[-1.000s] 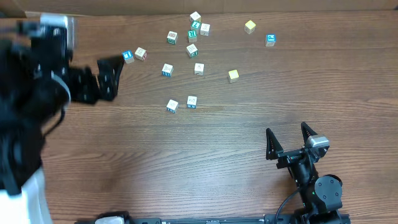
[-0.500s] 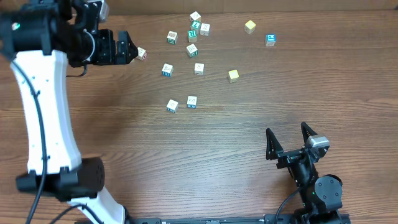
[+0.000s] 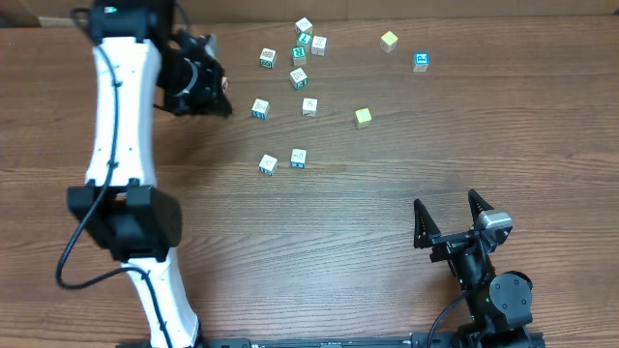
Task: Form a horizontal line
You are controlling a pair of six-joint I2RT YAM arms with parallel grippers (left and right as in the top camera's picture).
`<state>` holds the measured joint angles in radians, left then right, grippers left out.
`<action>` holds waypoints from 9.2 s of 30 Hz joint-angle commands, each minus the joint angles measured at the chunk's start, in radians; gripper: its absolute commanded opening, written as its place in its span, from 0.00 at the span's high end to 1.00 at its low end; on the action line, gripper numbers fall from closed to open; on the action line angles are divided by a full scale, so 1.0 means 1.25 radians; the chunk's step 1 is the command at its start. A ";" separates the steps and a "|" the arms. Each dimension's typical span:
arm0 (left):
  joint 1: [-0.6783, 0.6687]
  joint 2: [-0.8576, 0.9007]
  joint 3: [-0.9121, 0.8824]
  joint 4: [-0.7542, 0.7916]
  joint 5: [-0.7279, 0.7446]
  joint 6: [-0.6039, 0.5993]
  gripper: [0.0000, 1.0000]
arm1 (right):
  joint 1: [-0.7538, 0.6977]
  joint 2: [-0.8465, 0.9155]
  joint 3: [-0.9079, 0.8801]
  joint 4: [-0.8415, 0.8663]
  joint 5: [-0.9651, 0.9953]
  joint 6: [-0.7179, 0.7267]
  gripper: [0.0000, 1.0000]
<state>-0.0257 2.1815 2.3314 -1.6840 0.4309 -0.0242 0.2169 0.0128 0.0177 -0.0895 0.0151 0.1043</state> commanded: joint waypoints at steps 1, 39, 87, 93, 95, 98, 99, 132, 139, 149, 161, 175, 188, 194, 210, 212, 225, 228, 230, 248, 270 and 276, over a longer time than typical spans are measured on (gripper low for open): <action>-0.056 0.027 -0.001 -0.005 -0.062 -0.050 0.96 | 0.004 -0.008 -0.008 0.005 0.001 -0.004 0.00; -0.343 0.253 -0.002 0.032 -0.311 -0.252 0.95 | 0.004 -0.008 -0.008 0.005 0.001 -0.004 0.00; -0.351 0.253 -0.131 0.418 -0.370 -0.287 0.61 | 0.004 -0.008 -0.008 0.005 0.001 -0.004 0.00; -0.352 0.253 -0.131 0.434 -0.366 -0.290 0.59 | 0.004 -0.008 -0.008 0.005 0.001 -0.004 0.00; -0.352 0.253 -0.131 0.436 -0.365 -0.290 0.58 | 0.004 -0.008 -0.008 0.005 0.001 -0.004 0.00; -0.352 0.253 -0.131 0.432 -0.365 -0.292 0.55 | 0.004 -0.008 -0.008 0.005 0.001 -0.004 0.00; -0.352 0.253 -0.131 0.432 -0.365 -0.292 0.48 | 0.004 -0.008 -0.008 0.005 0.001 -0.004 0.00; -0.312 0.253 -0.119 0.263 -0.467 -0.109 0.18 | 0.004 -0.008 -0.008 0.005 0.001 -0.004 0.00; -0.282 0.253 -0.119 0.195 -0.448 -0.114 0.19 | 0.004 -0.008 -0.008 0.005 0.001 -0.004 0.00; -0.278 0.253 -0.120 0.122 -0.379 -0.128 0.38 | 0.004 -0.008 -0.008 0.005 0.001 -0.004 0.00; -0.275 0.250 -0.114 0.118 -0.395 -0.145 0.46 | 0.004 -0.008 -0.008 0.005 0.001 -0.004 0.00; -0.259 0.030 -0.067 0.112 -0.395 -0.161 0.45 | 0.004 -0.008 -0.008 0.005 0.001 -0.004 0.00; -0.279 0.005 -0.142 0.067 -0.446 -0.237 0.61 | 0.004 -0.008 -0.008 0.005 0.001 -0.004 0.00; -0.294 -0.003 -0.175 0.084 -0.482 -0.257 0.67 | 0.004 -0.008 -0.008 0.005 0.001 -0.004 0.00; -0.274 -0.291 -0.634 0.464 -0.497 -0.240 0.61 | 0.004 -0.008 -0.008 0.005 0.001 -0.004 0.00; -0.271 -0.291 -0.686 0.534 -0.487 -0.237 0.58 | 0.004 -0.008 -0.008 0.005 0.001 -0.004 0.00; -0.268 -0.251 -0.807 0.754 -0.454 -0.175 0.58 | 0.004 -0.008 -0.008 0.005 0.001 -0.004 0.00; -0.268 -0.231 -0.808 0.764 -0.454 -0.161 0.59 | 0.004 -0.008 -0.008 0.005 0.001 -0.004 0.00; -0.268 -0.214 -0.808 0.772 -0.447 -0.150 0.60 | 0.004 -0.008 -0.008 0.005 0.001 -0.004 0.00; -0.266 -0.167 -0.805 0.802 -0.408 -0.094 0.59 | 0.004 -0.008 -0.008 0.005 0.001 -0.004 0.00; -0.266 -0.194 -0.769 0.657 -0.430 -0.242 0.96 | 0.004 -0.008 -0.008 0.005 0.001 -0.004 0.00; -0.265 -0.253 -0.768 0.578 -0.443 -0.319 0.95 | 0.004 -0.008 -0.008 0.005 0.001 -0.004 0.00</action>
<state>-0.3645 1.9350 1.3544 -0.9382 -0.1059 -0.3374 0.2169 0.0128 0.0177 -0.0891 0.0151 0.1040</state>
